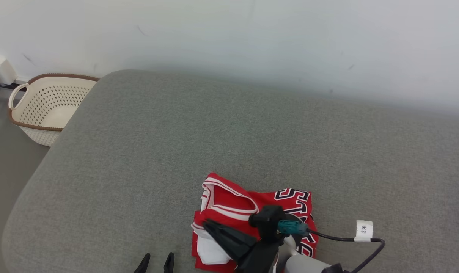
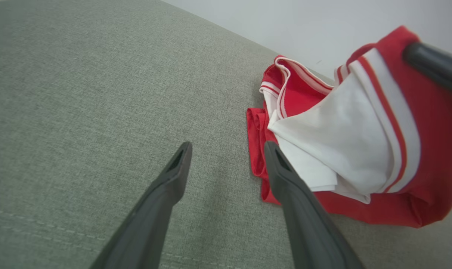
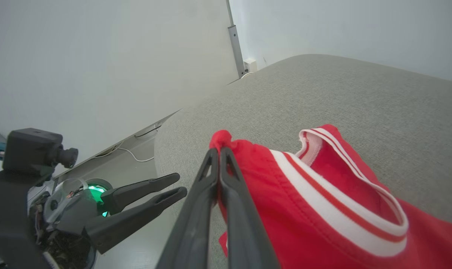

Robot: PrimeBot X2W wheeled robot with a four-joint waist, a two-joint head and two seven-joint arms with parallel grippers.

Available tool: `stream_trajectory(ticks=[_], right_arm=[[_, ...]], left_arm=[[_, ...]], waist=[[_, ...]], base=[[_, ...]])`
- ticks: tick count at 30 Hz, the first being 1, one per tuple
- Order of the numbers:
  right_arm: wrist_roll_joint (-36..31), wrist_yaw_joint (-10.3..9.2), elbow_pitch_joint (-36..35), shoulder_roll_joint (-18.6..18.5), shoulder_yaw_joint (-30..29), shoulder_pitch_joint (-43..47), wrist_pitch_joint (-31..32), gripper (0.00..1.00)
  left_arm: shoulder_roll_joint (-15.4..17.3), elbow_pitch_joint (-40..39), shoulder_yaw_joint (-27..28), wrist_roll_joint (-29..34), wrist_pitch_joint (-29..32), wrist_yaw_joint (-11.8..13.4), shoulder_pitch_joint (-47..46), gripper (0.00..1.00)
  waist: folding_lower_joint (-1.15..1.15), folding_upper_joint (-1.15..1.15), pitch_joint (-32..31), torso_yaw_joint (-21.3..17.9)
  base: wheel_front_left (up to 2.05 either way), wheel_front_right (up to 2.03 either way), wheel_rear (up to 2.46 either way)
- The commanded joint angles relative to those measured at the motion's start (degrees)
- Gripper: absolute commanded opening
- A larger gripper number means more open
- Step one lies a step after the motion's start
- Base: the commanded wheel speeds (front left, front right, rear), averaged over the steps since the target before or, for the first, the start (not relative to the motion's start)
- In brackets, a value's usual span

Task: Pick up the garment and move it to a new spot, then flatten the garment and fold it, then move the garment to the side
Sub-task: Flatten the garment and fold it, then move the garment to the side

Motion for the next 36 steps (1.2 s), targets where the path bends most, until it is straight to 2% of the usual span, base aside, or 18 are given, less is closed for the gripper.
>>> stream_trajectory(ticks=[1,6,9,10,11,14,18,23,30,36], right_arm=[[-0.3,-0.06,-0.5,0.3,0.2,-0.1,0.4,0.0],[-4.1,-0.07,-3.8,1.9,0.5,3.1,6.6,0.0],[-5.6,-0.07,-5.3,1.4,0.4,5.8,13.1,0.02],[-5.7,-0.06,-5.9,1.1,0.4,6.3,14.5,0.48],[-5.6,-0.07,-6.4,0.8,0.4,6.5,15.1,1.0],[-4.0,-0.07,-7.2,-0.5,0.4,5.9,13.4,1.0],[-1.0,-0.07,-6.8,-2.4,0.5,3.7,7.1,1.0],[2.1,-0.07,-1.2,-5.0,-2.4,0.8,-0.6,1.0],[2.2,-0.06,10.6,-5.9,-11.5,3.5,-2.8,1.0],[1.6,-0.06,13.8,-5.4,-17.1,6.7,-2.9,1.0]], left_arm=[[0.0,0.0,-0.1,0.3,-0.3,0.0,0.4,1.0],[0.0,0.3,-0.3,-0.2,-0.3,0.0,0.4,1.0],[0.0,0.4,-0.5,-0.4,-0.3,0.0,0.4,1.0],[0.0,0.5,-0.4,-0.4,-0.3,0.0,0.3,1.0],[0.0,0.5,-0.4,-0.4,-0.3,0.0,0.3,1.0],[0.0,0.3,0.1,-0.3,-0.3,0.0,0.5,1.0],[0.0,0.1,1.1,0.2,-0.3,0.0,0.8,1.0],[0.0,-0.2,1.8,0.9,-0.3,0.0,0.9,1.0],[0.0,-0.9,2.1,1.5,-0.3,0.0,0.7,1.0],[0.0,-1.2,2.1,1.6,-0.3,0.0,0.4,1.0]], waist=[[0.0,0.0,0.0,0.3],[0.0,0.0,0.2,1.4],[0.0,0.0,0.3,1.9],[0.0,0.0,0.3,1.9],[0.0,0.0,0.2,1.9],[0.0,0.0,0.2,1.6],[0.0,0.0,0.0,0.4],[0.0,0.0,-0.5,-1.2],[0.0,0.0,-0.4,-1.9],[0.0,0.0,0.2,-1.7]], base=[[0.0,0.0,0.0],[0.0,0.0,0.0],[0.0,0.0,0.0],[0.0,0.0,0.0],[0.0,0.0,0.0],[0.0,0.0,0.0],[0.0,0.0,0.0],[0.0,0.0,0.0],[0.0,0.0,0.0],[0.0,0.0,0.0]])
